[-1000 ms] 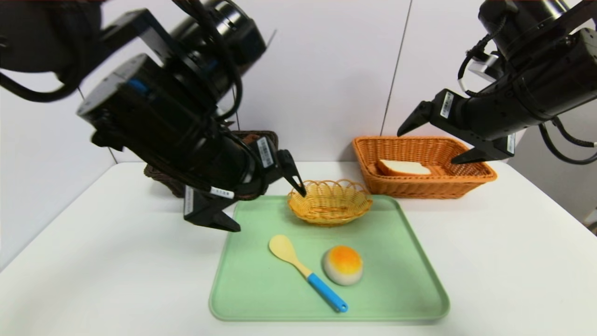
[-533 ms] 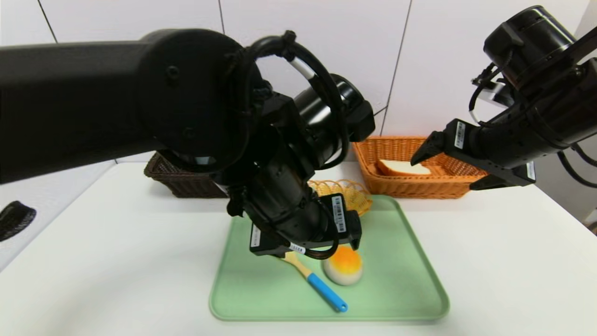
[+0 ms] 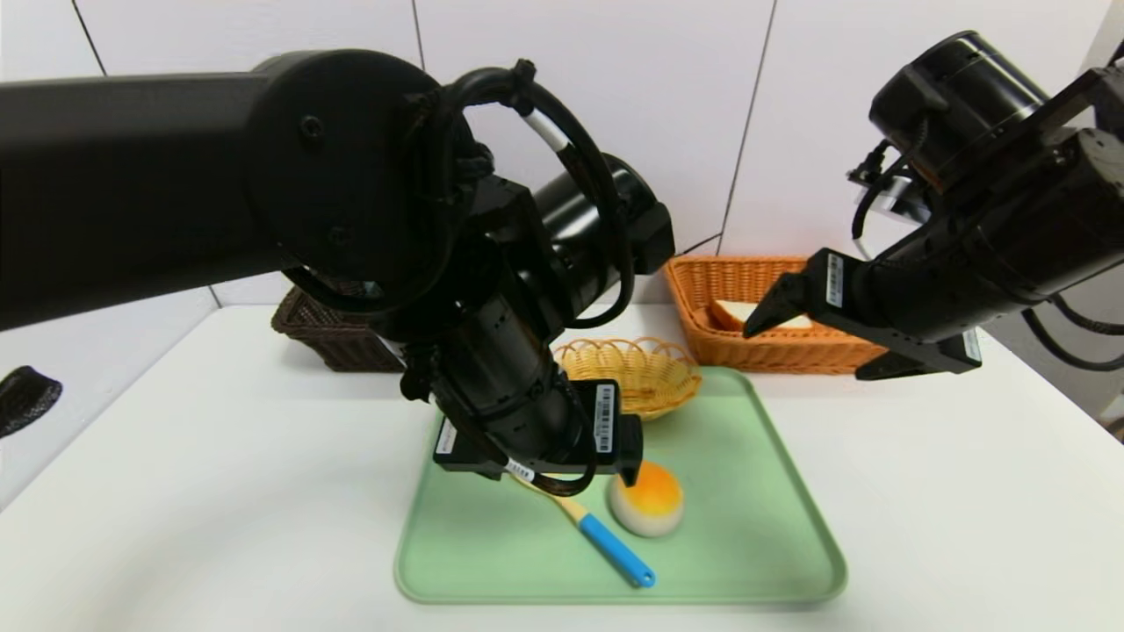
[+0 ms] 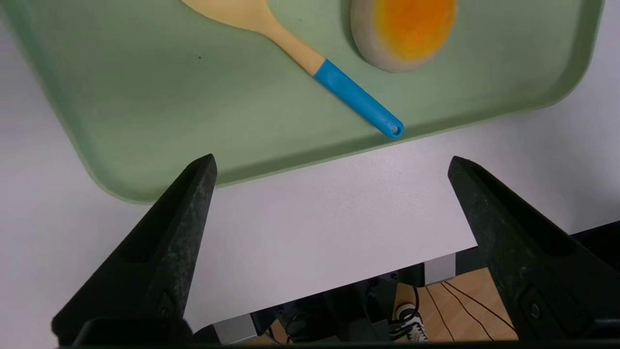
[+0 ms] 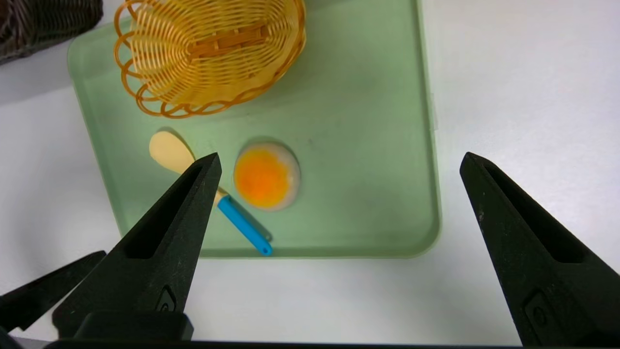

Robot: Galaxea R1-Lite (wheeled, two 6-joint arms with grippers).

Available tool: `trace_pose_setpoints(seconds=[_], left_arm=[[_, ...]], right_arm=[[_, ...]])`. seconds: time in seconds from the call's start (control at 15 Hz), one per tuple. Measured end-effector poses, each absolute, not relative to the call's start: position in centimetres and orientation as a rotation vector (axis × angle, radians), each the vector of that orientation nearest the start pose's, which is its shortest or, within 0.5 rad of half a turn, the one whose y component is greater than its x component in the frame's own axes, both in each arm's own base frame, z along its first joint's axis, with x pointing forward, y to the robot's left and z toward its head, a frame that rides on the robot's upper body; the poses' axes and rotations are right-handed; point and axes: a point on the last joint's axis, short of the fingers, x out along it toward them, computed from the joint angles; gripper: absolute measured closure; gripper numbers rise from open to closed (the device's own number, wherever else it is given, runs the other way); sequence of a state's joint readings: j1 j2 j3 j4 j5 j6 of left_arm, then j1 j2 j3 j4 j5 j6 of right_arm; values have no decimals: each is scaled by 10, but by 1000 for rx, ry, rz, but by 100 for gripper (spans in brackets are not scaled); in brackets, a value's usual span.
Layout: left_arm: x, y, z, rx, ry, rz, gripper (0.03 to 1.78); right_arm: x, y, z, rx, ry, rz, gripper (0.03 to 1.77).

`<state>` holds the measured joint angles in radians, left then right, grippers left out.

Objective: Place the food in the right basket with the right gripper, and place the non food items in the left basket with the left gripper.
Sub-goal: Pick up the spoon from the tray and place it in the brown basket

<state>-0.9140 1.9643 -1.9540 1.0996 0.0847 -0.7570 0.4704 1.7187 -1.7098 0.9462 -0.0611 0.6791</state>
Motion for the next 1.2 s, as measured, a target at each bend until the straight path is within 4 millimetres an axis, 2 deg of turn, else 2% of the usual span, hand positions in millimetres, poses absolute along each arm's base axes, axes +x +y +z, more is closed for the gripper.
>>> trace_pose_setpoints(seconds=[0.2, 0.33, 0.67, 1.2], left_arm=[[210, -266, 257, -149, 1184, -275, 12], [218, -273, 252, -255, 1180, -229, 12], [240, -277, 228, -369, 1229, -86, 12], [251, -278, 210, -517, 1379, 1, 12]], right_arm=[[254, 130, 282, 359, 1020, 45, 10], [256, 130, 279, 358, 1026, 40, 10], [258, 127, 277, 363, 1029, 19, 10], [257, 123, 275, 361, 1036, 5, 10]])
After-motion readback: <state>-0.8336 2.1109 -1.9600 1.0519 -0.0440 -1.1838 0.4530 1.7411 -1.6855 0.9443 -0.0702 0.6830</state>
